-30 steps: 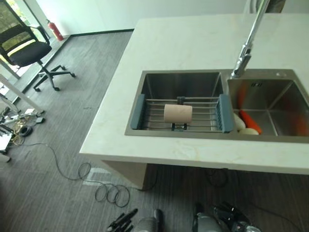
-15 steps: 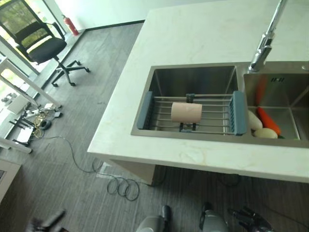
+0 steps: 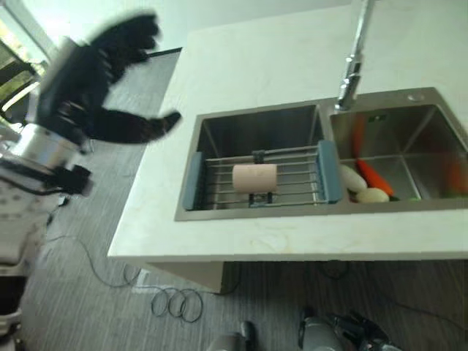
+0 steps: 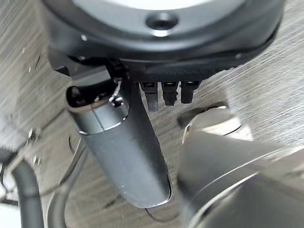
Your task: Place the dishes in the dishwasher.
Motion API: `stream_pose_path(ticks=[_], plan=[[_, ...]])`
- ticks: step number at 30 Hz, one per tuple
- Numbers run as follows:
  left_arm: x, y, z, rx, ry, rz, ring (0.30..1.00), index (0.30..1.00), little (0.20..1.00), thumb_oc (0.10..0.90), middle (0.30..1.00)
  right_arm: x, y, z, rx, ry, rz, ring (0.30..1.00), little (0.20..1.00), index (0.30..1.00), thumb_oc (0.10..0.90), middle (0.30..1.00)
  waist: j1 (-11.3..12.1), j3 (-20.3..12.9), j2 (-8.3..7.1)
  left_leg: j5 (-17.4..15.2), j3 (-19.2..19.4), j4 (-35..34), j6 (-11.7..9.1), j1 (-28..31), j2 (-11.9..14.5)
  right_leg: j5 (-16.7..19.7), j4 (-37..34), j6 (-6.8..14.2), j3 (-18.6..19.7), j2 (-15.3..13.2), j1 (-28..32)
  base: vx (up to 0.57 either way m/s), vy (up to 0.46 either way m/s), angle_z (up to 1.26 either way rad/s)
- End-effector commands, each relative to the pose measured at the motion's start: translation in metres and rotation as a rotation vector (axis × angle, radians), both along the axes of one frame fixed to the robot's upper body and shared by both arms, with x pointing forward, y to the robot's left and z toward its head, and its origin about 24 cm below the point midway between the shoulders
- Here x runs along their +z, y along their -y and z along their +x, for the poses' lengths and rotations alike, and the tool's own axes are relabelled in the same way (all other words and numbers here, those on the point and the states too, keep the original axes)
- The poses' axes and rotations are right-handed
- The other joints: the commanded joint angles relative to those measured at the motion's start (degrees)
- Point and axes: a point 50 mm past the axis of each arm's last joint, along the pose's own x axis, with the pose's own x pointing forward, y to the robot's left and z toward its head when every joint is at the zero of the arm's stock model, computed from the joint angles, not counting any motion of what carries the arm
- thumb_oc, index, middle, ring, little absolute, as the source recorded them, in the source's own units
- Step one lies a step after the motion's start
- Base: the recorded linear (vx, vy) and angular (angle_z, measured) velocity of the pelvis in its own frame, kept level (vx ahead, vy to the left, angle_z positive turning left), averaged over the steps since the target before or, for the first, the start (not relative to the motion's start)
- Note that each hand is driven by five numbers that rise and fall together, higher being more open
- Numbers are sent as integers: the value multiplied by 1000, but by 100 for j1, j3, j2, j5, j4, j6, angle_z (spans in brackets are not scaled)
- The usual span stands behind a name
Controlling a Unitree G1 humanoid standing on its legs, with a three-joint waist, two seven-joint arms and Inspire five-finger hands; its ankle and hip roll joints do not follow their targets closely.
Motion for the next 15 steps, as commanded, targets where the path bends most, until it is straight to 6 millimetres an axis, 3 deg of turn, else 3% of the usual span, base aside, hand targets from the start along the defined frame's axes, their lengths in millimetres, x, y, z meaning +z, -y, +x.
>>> stream_pose_path(ticks=[1,9,15], plan=[[30,-18,6,72,75,12,900,900,900,800,900,-4,2,-17,-61,-38,16,900,900,900,800,900,50,-141,-98,-738,-66,473,134,-325,-134,-664,-348,590,179,-201,600,18,-23,-36],[14,9,27,29,-21,138,900,900,900,800,900,-5,6,-30,-54,-64,14,900,900,900,800,900,-253,-67,24,-723,121,473,127,-325,-131,-588,-348,609,383,-156,484,3,6,-17],[9,25,38,33,-39,317,900,900,900,800,900,-1,11,-27,-42,-29,-1,900,900,900,800,900,-454,-9,149,-710,235,473,133,-340,-157,-544,-348,619,520,-134,404,5,21,-15]])
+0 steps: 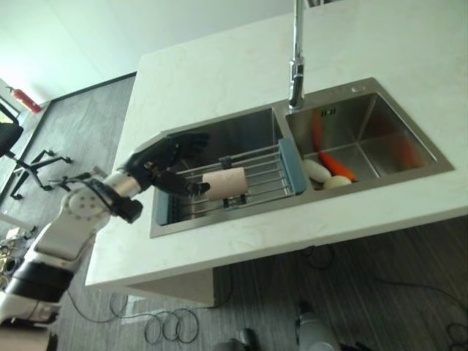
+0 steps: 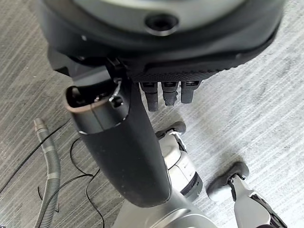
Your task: Place the dishes in the dishwasher.
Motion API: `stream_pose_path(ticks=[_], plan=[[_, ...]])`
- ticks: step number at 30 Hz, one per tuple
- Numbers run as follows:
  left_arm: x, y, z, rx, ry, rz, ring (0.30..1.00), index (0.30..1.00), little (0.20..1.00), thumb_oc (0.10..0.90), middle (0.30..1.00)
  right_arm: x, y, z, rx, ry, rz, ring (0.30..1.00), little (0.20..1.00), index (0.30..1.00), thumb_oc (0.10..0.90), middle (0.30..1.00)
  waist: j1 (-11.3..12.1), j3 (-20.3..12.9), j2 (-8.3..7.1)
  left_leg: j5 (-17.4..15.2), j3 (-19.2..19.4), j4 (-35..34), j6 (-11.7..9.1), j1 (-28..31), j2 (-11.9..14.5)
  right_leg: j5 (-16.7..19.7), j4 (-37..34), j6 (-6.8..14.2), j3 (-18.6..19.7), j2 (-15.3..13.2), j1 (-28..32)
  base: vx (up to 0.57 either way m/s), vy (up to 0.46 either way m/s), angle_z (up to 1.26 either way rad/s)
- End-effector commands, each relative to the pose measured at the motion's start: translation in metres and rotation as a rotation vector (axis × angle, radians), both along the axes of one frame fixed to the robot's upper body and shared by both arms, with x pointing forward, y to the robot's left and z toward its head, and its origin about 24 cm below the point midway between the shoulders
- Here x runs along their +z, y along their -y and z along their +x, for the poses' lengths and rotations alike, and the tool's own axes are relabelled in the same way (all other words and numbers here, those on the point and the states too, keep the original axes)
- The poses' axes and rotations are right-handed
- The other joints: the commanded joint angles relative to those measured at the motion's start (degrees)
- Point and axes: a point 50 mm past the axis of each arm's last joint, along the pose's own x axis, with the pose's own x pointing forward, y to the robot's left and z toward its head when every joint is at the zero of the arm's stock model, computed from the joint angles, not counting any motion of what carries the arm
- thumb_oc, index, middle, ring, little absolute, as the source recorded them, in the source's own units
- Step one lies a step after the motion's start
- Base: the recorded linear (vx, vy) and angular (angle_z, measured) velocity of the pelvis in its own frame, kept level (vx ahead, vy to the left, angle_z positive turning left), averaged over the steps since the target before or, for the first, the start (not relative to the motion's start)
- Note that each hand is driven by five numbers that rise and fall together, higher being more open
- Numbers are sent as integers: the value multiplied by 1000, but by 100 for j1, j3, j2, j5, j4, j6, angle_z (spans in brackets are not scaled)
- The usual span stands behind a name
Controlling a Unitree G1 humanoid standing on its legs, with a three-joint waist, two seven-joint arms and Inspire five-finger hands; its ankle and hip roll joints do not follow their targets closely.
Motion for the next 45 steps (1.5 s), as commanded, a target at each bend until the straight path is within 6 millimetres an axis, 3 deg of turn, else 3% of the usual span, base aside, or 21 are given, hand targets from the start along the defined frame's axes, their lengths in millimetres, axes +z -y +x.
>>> stream_pose_path(ticks=[1,13,22,29,45], plan=[[65,3,4,-13,279,46,900,900,900,800,900,7,7,16,-1,89,-14,900,900,900,800,900,-148,0,12,-689,-257,475,65,-356,-157,-810,-146,506,37,-190,554,-5,22,-4],[81,20,1,-49,426,338,900,900,900,800,900,12,15,23,-3,107,-47,900,900,900,800,900,-321,161,130,-725,-267,475,136,-391,-283,-755,-146,516,286,-145,432,18,9,-2],[76,17,5,-28,357,452,900,900,900,800,900,16,21,29,10,130,-60,900,900,900,800,900,-388,319,214,-721,-278,475,160,-432,-351,-710,-146,542,348,-163,344,12,13,-3],[64,14,9,0,298,466,900,900,900,800,900,22,29,34,21,153,-83,900,900,900,800,900,-446,475,279,-693,-250,475,161,-473,-378,-683,-146,550,369,-190,283,11,40,-1],[54,2,9,65,301,475,900,900,900,800,900,24,27,43,34,170,-72,900,900,900,800,900,-376,632,220,-653,-288,475,178,-534,-382,-668,-146,541,272,-241,256,0,0,0]])
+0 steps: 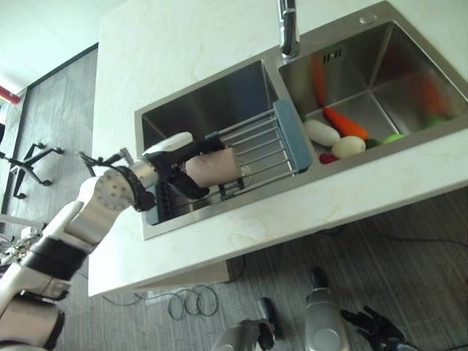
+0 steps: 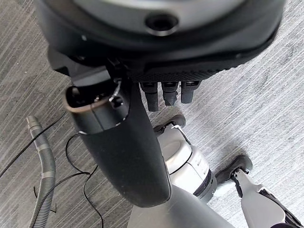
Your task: Place the dishes in the dishwasher.
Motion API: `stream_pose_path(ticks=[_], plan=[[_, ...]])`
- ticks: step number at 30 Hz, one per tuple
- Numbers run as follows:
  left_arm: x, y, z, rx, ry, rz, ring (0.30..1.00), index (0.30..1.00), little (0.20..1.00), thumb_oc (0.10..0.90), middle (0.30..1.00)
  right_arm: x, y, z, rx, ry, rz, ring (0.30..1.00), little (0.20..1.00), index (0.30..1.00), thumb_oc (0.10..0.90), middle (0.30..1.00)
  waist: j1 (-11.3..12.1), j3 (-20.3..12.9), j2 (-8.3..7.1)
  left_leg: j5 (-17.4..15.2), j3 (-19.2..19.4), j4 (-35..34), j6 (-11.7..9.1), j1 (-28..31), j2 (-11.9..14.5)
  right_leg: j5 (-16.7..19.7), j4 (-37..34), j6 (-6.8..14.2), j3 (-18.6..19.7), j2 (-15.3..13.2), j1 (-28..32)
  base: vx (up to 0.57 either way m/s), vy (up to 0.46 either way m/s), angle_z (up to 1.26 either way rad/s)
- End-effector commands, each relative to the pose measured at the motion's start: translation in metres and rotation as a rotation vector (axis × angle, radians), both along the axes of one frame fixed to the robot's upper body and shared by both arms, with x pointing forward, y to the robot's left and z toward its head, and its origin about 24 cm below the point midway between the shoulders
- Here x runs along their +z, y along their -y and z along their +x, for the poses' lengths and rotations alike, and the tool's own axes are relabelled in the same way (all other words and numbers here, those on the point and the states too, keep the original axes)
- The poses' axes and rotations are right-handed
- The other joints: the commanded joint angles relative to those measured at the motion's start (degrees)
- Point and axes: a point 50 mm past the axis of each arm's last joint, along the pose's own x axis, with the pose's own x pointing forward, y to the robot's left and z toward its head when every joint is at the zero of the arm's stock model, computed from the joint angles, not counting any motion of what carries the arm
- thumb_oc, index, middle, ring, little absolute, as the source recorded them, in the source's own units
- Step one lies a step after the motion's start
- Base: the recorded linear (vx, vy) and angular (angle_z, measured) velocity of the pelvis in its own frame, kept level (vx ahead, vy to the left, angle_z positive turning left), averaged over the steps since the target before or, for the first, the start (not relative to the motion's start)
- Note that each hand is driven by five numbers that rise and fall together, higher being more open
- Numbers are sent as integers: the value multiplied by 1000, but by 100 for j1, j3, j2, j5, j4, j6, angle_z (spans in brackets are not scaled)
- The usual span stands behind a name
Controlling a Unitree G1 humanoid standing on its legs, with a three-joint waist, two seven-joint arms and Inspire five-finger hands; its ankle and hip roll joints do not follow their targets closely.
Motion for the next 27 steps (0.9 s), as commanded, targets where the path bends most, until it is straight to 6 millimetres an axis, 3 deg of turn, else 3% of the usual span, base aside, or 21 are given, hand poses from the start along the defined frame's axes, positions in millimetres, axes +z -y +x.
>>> stream_pose_path(ticks=[1,16,27], plan=[[46,-20,-4,75,220,18,900,900,900,800,900,-1,0,-10,-8,7,13,900,900,900,800,900,-67,-262,-142,-736,-463,848,7,-577,-83,-850,39,385,21,-108,364,0,0,0],[40,-13,-3,76,228,16,900,900,900,800,900,2,-2,1,3,33,13,900,900,900,800,900,-73,-71,-136,-686,-500,848,2,-644,-99,-827,39,367,-17,-126,314,0,0,0],[47,-17,0,134,288,100,900,900,900,800,900,14,6,20,39,92,-11,900,900,900,800,900,-104,324,-68,-577,-556,848,-30,-879,-126,-744,39,364,-8,-188,89,-24,9,-2]])
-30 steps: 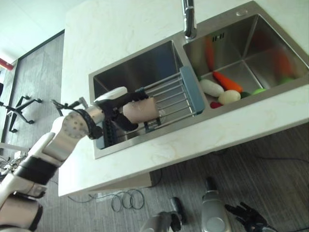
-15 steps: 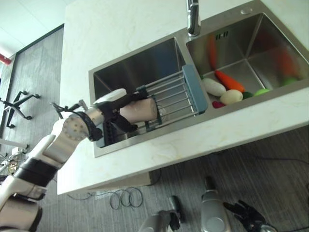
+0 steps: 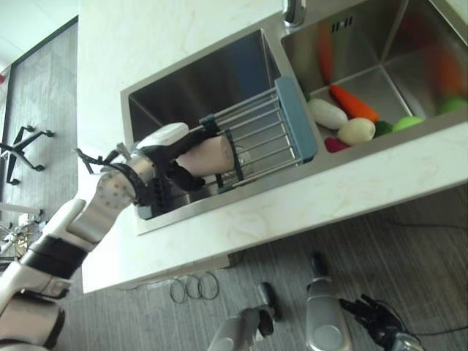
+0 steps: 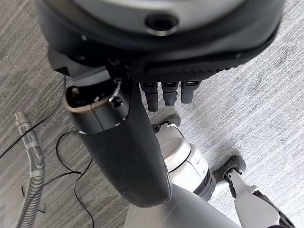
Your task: Place the dishes in the dishwasher.
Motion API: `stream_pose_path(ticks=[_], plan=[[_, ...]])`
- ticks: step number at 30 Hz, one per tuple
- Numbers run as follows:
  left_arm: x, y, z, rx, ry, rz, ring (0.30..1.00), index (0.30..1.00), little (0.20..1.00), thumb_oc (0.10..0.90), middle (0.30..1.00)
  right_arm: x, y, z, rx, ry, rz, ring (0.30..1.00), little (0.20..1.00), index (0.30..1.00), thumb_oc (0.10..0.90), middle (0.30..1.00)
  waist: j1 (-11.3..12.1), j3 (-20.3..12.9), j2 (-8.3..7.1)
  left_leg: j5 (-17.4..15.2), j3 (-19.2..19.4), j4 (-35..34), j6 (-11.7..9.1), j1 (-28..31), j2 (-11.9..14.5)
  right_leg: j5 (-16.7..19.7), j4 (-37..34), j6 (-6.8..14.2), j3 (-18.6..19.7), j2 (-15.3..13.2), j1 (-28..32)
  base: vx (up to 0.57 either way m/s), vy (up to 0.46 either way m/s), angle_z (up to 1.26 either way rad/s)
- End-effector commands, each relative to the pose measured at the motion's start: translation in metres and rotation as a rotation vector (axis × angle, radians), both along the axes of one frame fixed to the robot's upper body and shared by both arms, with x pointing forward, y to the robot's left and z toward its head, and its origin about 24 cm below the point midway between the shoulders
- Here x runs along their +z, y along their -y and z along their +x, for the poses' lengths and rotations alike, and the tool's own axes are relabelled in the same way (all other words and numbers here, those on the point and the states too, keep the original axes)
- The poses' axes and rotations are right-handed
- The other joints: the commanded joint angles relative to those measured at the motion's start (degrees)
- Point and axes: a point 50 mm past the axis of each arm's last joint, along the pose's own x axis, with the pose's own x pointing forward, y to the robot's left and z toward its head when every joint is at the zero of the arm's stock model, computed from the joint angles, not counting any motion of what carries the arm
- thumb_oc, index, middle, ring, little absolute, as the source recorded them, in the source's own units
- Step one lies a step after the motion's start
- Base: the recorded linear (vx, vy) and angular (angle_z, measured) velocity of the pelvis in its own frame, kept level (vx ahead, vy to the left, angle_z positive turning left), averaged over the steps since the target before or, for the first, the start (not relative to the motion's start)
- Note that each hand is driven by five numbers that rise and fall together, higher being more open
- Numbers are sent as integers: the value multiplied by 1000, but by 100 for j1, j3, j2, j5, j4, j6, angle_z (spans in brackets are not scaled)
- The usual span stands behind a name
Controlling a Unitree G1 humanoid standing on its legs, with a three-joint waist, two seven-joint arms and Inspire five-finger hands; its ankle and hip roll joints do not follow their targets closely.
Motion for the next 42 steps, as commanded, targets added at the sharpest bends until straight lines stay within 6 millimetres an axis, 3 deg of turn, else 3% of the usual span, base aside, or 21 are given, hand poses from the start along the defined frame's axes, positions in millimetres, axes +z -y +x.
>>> stream_pose_path(ticks=[1,5,6,10,14,26,35,42], plan=[[31,-18,-4,72,126,31,900,900,900,800,900,0,3,-10,-15,6,10,900,900,900,800,900,-75,-171,-131,-601,-593,809,-84,-615,-53,-881,114,346,-78,-163,347,-45,-3,1],[29,-17,-2,76,129,29,900,900,900,800,900,3,2,-2,-14,29,11,900,900,900,800,900,-63,-103,-124,-582,-611,809,-85,-679,-63,-859,114,349,-87,-181,291,-34,9,1],[29,-17,-2,78,142,29,300,300,300,400,300,5,2,1,-8,38,7,900,900,900,800,900,-57,-61,-116,-568,-613,809,-87,-709,-72,-847,114,350,-90,-193,265,-47,32,-1],[31,-16,-3,61,150,12,300,300,300,400,300,5,3,1,-2,37,4,900,900,900,800,900,-44,-47,-122,-556,-601,809,-95,-723,-70,-839,114,356,-103,-206,255,-29,11,-2],[46,1,-12,-59,295,29,300,300,300,400,300,1,-1,-3,-13,19,7,900,900,900,800,900,-10,-138,-158,-578,-560,809,-98,-642,-32,-844,114,359,-176,-241,323,-39,-12,0],[59,8,-22,-88,372,-22,300,300,300,400,300,-19,-17,-29,-27,-88,30,900,900,900,800,900,156,-854,-375,-730,-480,809,-82,-139,104,-1013,114,305,-361,-137,835,-13,-46,11],[67,-6,-32,-38,407,-59,300,300,300,400,300,-27,-23,-41,-46,-174,44,900,900,900,800,900,414,-1358,-529,-845,-589,809,-85,180,193,-1205,114,223,-500,-15,1283,5,-41,14],[69,-33,-38,92,470,-107,300,300,300,400,300,-31,-22,-51,10,-250,52,900,900,900,800,900,709,-1511,-621,-883,-783,809,-62,283,156,-1347,114,157,-709,-2,1501,-24,-54,16]])
